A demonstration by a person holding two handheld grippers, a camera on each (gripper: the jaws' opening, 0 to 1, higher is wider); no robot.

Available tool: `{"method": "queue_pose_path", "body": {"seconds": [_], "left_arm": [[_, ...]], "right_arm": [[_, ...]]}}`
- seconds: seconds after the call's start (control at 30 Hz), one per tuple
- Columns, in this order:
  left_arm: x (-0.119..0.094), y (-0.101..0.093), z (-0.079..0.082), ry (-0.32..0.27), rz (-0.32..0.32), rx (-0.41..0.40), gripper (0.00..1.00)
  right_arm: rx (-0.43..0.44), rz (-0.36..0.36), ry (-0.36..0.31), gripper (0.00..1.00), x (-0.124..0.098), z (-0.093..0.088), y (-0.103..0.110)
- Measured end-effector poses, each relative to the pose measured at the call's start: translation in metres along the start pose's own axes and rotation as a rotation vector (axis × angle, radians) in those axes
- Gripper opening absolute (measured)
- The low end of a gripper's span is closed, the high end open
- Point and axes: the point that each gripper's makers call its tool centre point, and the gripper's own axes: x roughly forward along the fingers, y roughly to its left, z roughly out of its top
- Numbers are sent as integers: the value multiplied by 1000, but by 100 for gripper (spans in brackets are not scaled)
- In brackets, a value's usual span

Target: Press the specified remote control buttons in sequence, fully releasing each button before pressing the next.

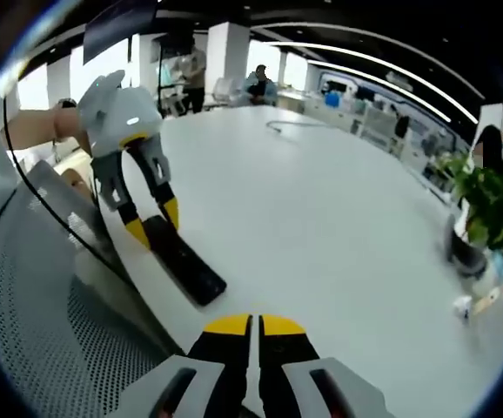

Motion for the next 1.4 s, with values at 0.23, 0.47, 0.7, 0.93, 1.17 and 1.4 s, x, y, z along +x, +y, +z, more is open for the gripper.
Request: {"method": "queue_pose_path", "body": {"seconds": [0.23, 0.47, 0.7, 0.93, 1.17, 1.4], "left_arm": [[-1, 1, -2, -76, -4, -17, 23], [-1, 0, -1, -132, -4, -13, 23], [-1, 0, 1, -152, -3, -4, 23], [-1, 1, 2, -155, -3, -14, 23], [-1, 1, 2, -127, -10, -1, 23], [-1, 1, 1, -137, -9, -8, 23]], "right_arm": [[-49, 45, 60, 0, 5, -6, 13], [-66, 140, 116, 0, 10, -9, 28], [-101, 189, 127, 0, 27, 0, 36], [-91, 210, 136, 0, 35, -2, 39], [-71, 205, 133, 0, 33, -3, 37], [-58, 217, 111, 0, 33, 4, 46]]}}
